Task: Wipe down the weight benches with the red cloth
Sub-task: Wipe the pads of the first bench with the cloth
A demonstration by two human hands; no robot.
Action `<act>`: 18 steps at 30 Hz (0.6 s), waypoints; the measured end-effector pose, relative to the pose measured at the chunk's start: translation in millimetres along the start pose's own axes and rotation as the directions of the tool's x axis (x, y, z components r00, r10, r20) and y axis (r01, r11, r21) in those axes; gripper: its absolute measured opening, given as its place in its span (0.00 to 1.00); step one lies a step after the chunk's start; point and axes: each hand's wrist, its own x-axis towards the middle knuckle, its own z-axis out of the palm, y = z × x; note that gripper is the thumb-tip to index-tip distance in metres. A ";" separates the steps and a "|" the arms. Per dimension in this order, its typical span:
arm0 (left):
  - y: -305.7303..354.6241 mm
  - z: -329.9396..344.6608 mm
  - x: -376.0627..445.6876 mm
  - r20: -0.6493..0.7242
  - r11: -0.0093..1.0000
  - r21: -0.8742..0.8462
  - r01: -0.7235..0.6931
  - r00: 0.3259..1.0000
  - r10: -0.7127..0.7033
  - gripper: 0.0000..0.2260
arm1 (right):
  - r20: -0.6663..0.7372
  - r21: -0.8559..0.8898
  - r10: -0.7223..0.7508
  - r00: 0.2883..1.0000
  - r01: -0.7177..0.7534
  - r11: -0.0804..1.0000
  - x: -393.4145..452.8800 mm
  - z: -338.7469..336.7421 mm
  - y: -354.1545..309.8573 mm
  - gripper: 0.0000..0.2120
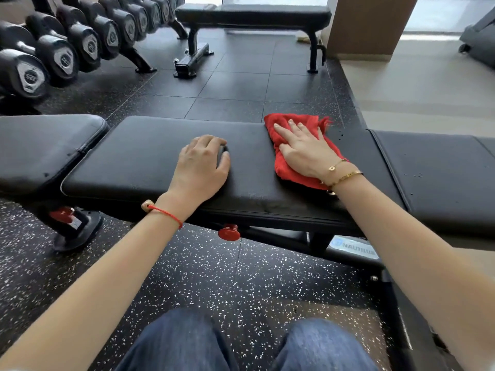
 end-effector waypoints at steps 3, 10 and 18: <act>4.9 7.4 -1.3 -0.022 1.000 0.008 -0.007 1.000 0.007 0.14 | -0.016 -0.019 -0.089 0.996 0.088 0.996 -13.6 5.9 -12.7 0.26; -1.5 10.8 -3.5 -0.015 1.000 -0.002 -0.010 1.000 0.010 0.16 | -0.038 -0.023 -0.195 0.980 0.194 0.981 -69.3 8.4 7.1 0.26; 3.0 10.5 -7.9 0.011 0.999 0.035 -0.001 1.000 0.000 0.18 | -0.045 -0.022 0.032 0.998 -0.033 0.999 -19.4 -5.7 26.2 0.25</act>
